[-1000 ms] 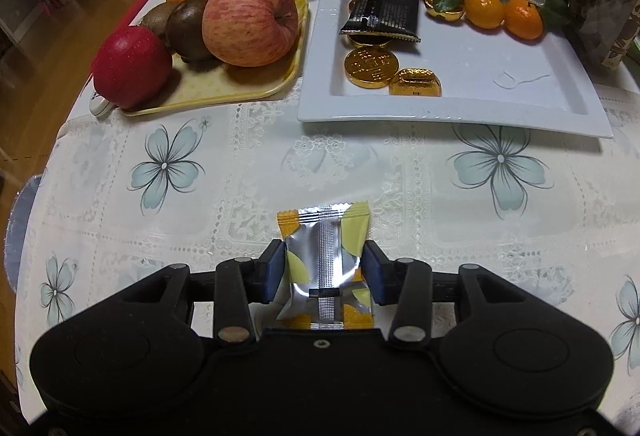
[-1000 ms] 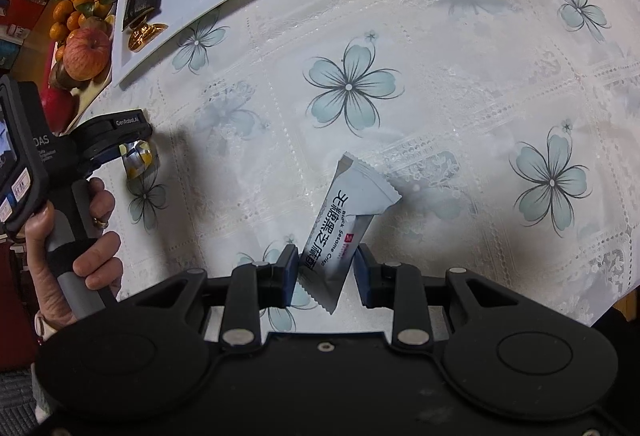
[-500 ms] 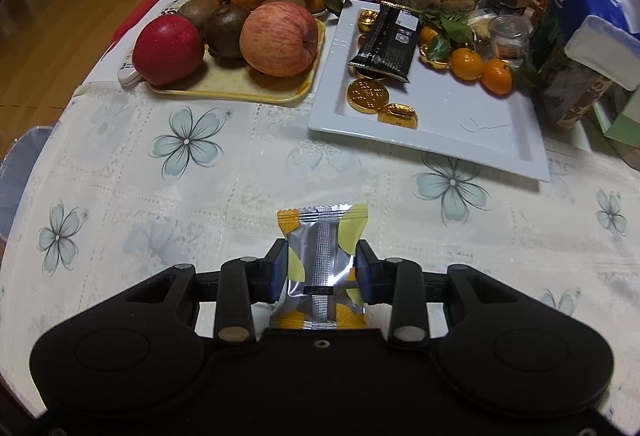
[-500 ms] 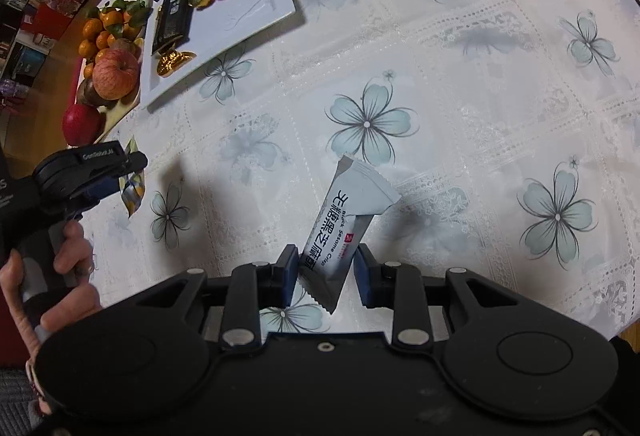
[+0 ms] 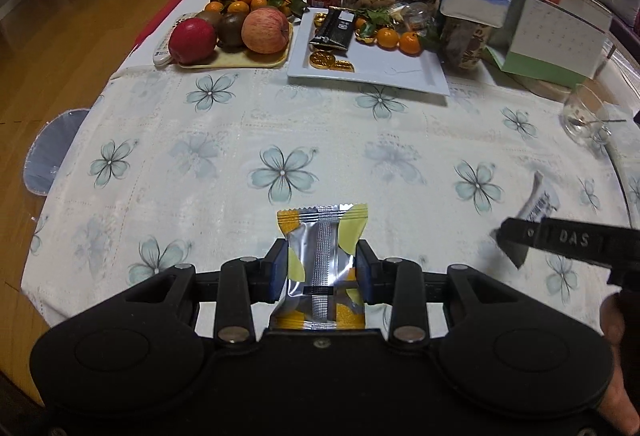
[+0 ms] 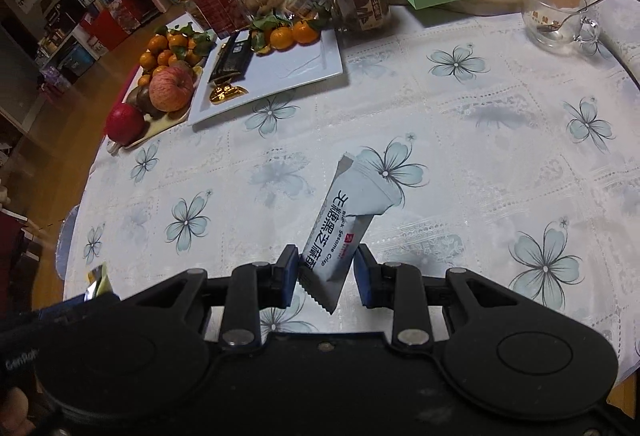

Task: Organize snacks
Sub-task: 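Carry the silver-yellow candy and white bar packet over the gold tray, then release the silver-yellow candy with left tool while right tool releases the white bar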

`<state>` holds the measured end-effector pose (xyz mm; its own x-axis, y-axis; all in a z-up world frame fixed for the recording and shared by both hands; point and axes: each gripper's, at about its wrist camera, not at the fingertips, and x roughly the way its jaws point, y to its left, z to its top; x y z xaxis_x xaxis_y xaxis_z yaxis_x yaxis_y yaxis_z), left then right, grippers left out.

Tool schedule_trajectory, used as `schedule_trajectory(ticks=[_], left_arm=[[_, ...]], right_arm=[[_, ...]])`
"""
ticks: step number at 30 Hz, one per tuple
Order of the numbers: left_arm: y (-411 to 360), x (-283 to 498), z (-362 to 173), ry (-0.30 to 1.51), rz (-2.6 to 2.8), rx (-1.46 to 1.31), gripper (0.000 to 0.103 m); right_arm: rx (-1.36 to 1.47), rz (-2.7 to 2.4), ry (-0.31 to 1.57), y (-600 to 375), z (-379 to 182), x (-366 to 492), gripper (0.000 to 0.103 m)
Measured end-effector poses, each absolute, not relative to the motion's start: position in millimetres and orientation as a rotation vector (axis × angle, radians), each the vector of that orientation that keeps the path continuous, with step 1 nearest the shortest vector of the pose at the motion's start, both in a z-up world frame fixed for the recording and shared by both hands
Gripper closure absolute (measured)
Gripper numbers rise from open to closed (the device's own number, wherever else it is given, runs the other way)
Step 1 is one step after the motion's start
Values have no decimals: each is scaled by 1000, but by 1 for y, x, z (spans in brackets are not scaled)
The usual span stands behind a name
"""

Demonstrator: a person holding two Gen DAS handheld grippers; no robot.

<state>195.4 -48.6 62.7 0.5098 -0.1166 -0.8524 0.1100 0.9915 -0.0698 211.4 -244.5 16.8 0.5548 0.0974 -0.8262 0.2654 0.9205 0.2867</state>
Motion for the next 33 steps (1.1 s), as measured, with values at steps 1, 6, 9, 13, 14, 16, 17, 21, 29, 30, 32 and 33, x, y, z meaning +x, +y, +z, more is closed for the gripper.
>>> schedule_trajectory(ticks=[1,6,9,13,14,16,17,21,29,30,32,33], left_arm=[[-48,185,64,1027,-145,-8,59],[-49,144,64,1021,-158,16,59],[-48,126,60,1033,-176,3,59],[-45,111,50,1079,-183,-37,59],[-44,107,45,1091,-178,-42,59],[-43,98,38,1099,-174,-49,59],[-43,95,35,1103,-173,-50,59],[-43,82,26,1108,-166,-45,59],[-42,68,24,1077,-123,-15,59],[-42,67,25,1070,-116,-9,59],[-42,66,26,1056,-102,8,58],[-43,65,27,1049,-94,17,57]], right_arm=[[385,-102,963,-241,20,202,71],[278,-86,862,-221,32,150,71],[338,-50,890,-217,27,117,71],[366,-53,925,-208,18,79,71],[378,-60,927,-207,16,71,71],[424,-60,941,-208,10,54,71],[450,-56,948,-208,8,47,71],[488,-60,949,-206,4,23,71],[431,-44,895,-186,10,5,71],[419,-44,890,-184,10,4,71],[394,-34,883,-180,10,2,70],[383,-27,881,-177,11,0,70]])
